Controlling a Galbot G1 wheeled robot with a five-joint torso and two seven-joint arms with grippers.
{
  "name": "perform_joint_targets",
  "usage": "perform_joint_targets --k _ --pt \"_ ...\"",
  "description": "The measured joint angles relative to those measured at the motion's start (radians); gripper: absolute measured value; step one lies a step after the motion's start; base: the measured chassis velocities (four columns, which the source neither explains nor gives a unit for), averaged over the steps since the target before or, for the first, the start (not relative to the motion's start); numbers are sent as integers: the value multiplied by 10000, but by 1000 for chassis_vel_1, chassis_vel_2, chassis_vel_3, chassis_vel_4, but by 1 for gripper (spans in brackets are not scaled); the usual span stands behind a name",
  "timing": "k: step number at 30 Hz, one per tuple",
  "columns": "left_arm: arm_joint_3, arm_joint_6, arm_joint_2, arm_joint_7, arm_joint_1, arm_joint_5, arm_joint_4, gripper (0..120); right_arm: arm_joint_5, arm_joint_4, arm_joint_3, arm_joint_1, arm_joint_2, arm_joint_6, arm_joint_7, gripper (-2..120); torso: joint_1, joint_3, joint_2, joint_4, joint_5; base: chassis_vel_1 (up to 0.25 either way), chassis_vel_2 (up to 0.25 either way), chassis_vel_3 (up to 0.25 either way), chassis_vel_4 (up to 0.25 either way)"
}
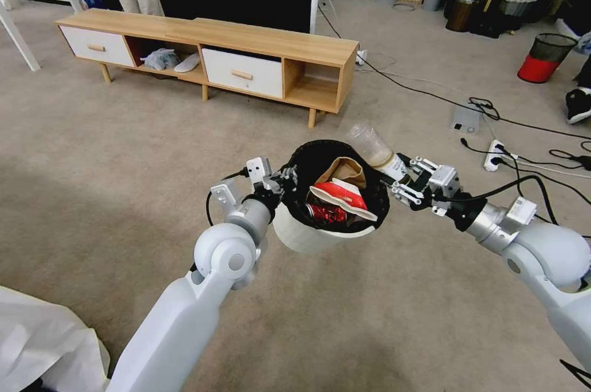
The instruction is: Pick up the trash bin and place the garbage on the floor into it.
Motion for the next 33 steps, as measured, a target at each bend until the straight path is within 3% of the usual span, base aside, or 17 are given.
perform_joint_targets --k 12,25,33 --pt "528 -5 -21 104 -6 191 74 7 50 -157 -890 489 -143 -33 -28 39 0 0 0 0 0 0 0 0 0" --pt "770 -25 -199 160 -269 190 295 7 26 -269 -989 470 -211 -33 10 39 1 0 0 0 1 0 0 0 0" --pt "781 -31 -206 167 -317 192 327 7 -45 -231 -996 443 -189 -226 712 45 0 0 0 0 0 0 0 0 0"
